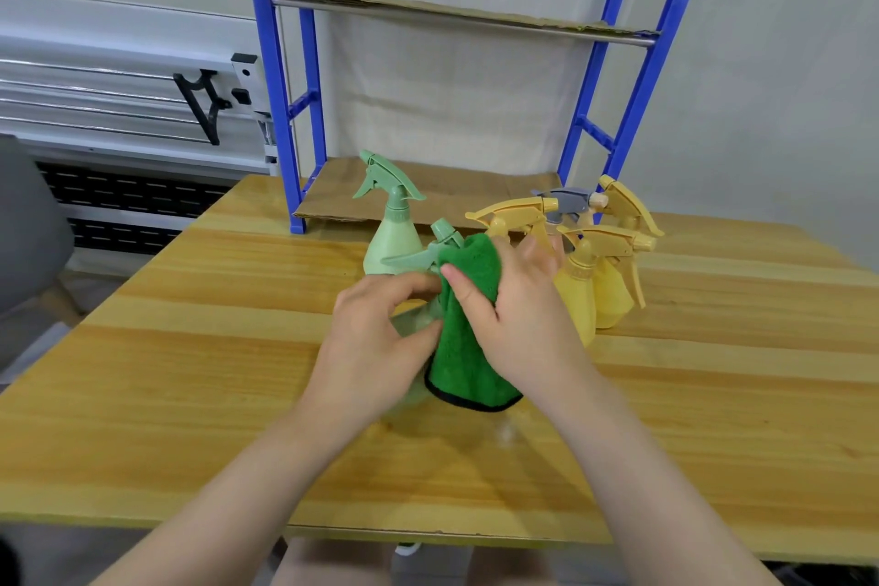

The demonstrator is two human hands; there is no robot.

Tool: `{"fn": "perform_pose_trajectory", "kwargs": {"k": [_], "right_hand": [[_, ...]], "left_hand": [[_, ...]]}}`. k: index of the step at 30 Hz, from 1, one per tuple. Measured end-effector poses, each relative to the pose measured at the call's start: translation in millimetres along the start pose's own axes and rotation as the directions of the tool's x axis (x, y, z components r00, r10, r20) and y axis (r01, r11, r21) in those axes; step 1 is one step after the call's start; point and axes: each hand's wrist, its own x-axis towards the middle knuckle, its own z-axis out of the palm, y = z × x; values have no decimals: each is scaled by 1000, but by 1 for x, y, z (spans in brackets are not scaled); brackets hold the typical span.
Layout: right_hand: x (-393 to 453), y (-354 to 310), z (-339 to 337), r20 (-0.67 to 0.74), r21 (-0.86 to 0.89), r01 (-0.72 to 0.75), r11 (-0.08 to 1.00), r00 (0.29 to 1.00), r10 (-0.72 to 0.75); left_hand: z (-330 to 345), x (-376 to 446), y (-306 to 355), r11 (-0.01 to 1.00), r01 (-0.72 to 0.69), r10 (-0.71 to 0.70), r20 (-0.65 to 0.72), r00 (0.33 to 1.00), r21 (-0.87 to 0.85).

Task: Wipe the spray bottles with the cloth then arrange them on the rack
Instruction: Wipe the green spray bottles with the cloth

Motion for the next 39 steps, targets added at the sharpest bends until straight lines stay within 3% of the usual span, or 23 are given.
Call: {"fn": "perform_pose_trajectory", "kwargs": {"k": [3, 8, 13, 16, 19, 21, 23, 25, 27, 29, 31, 35, 37, 39], "right_hand": [[-7, 10, 1, 117, 219, -20, 975, 993, -5], [-10, 17, -4, 107, 283, -1, 959, 994, -31], [-14, 12, -1, -139, 39, 106, 994, 985, -100], [-15, 13, 0, -318, -230, 168, 959, 918, -237], [-14, 13, -5, -332, -339, 199, 920, 889, -315], [-13, 12, -6, -246, -230, 148, 962, 947, -205], [-12, 12, -8, -64, 126, -26, 992, 997, 34], [-13, 15, -12, 33, 422, -197, 885, 979, 202], [-14, 23, -11, 33, 552, -261, 792, 956, 293], [-15, 27, -8, 44, 592, -252, 765, 958, 282], [-17, 25, -2, 73, 598, -188, 779, 981, 180], [-18, 9, 14, 85, 530, -1, 848, 995, -52], [-16, 6, 20, 118, 496, 9, 868, 990, -78], [-16, 6, 24, 132, 505, -42, 862, 991, -28]], "left_hand": [[-5, 2, -1, 1000, 12, -12, 16, 1000, -8], [-4, 2, -4, 981, 96, -84, 78, 993, -170], [-4, 3, 0, 944, 132, -99, 121, 988, -303], [-3, 2, 2, 940, 148, -106, 148, 983, -307], [-2, -2, 2, 930, 190, -136, 185, 973, -315], [0, -2, -1, 934, 196, -142, 193, 971, -299], [1, -2, -6, 925, 210, -173, 142, 975, -317], [0, -1, -9, 876, 242, -224, 93, 970, -417], [-3, 1, -8, 788, 255, -251, 87, 964, -561], [-6, 4, -5, 690, 271, -252, 128, 959, -672], [-6, 3, -1, 626, 282, -218, 184, 958, -727], [1, 0, 5, 576, 282, -169, 226, 959, -767], [1, 0, 4, 652, 239, -188, 151, 970, -720], [0, -1, -1, 864, 132, -136, 26, 990, -485]]}}
